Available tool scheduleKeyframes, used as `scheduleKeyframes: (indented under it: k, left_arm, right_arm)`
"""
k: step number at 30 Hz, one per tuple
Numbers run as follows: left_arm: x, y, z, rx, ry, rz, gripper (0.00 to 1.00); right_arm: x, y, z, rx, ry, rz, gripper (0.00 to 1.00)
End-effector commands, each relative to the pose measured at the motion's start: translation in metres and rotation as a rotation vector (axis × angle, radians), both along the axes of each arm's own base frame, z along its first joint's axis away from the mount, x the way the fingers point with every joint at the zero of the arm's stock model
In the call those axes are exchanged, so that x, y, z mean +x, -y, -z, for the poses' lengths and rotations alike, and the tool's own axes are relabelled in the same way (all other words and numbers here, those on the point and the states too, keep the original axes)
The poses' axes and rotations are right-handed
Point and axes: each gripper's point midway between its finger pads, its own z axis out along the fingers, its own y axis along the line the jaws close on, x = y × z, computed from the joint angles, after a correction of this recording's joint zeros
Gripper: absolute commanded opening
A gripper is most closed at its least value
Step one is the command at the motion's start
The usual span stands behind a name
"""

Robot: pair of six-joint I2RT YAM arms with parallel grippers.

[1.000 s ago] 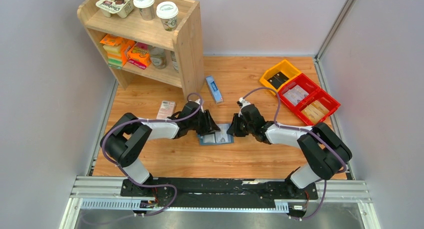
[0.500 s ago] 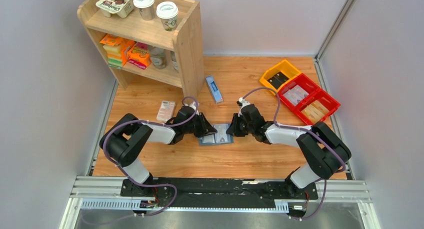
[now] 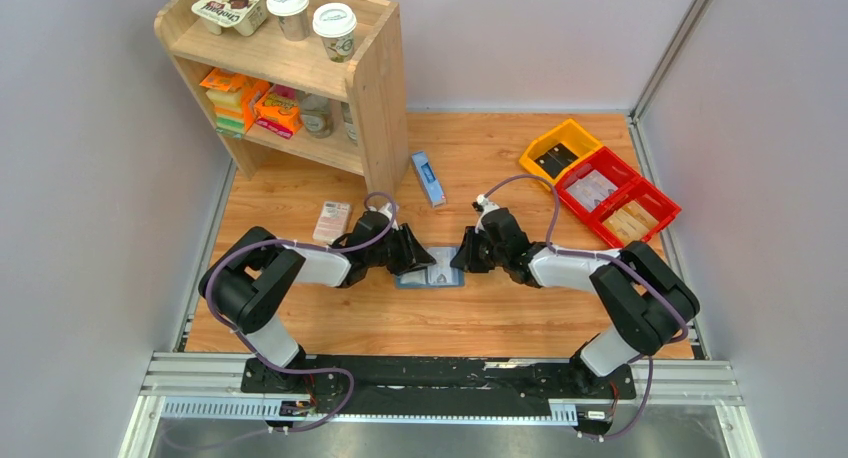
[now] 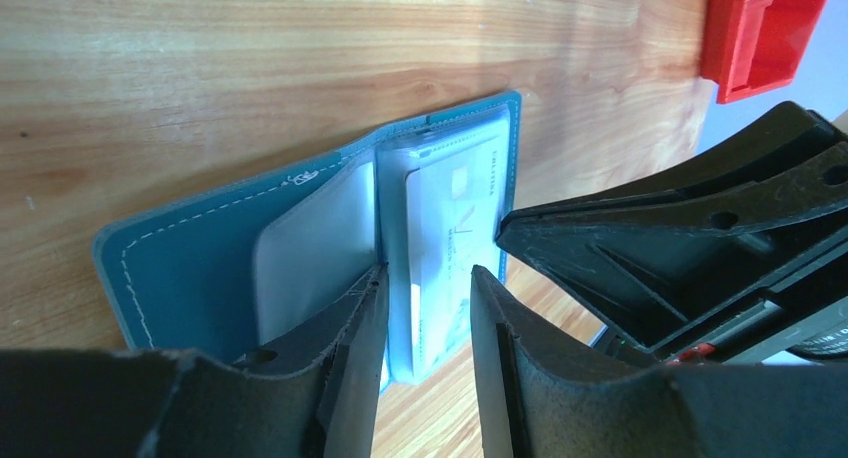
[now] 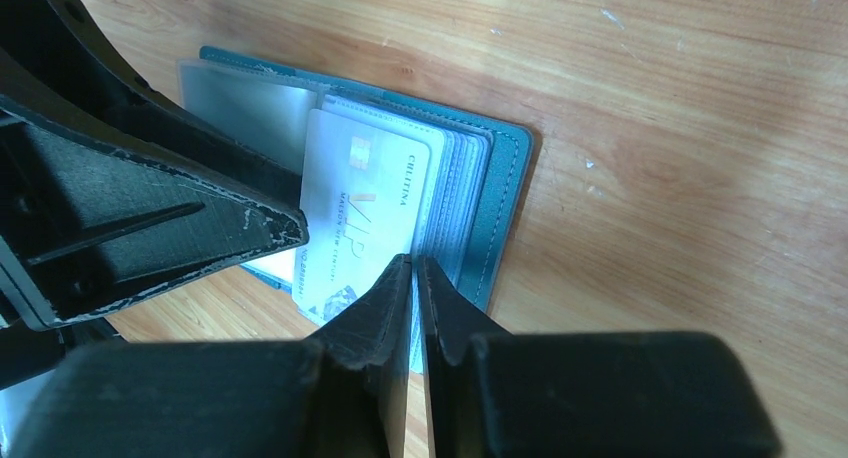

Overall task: Take the credit cards out of the card holder
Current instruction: Remove the credit card from the card holder.

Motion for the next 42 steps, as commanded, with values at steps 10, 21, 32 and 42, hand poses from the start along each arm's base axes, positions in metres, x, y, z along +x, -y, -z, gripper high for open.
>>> scheduleKeyframes:
  k: [10,21,32,42]
  left_arm:
    - [0.002,0.013,-0.015,-0.054,0.094,0.082,0.24]
    - [0.003,0.010,-0.041,-0.182,0.165,0.052,0.06]
    - [-0.004,-0.009,-0.029,-0.136,0.134,0.020,0.01]
    - [-0.014,-0.027,0.001,-0.038,0.032,-0.015,0.00]
  right_arm:
    - [-0.012,0.009,0.028,-0.061,-0.075,-0.002,0.12]
    - [-0.013,0.017,0.040,-0.104,-0.094,0.020,0.11]
    - [-0.011,0.029,0.050,-0.142,-0.129,0.068,0.08]
    - [-0.008,0.025,0.041,-0.125,-0.118,0.053,0.08]
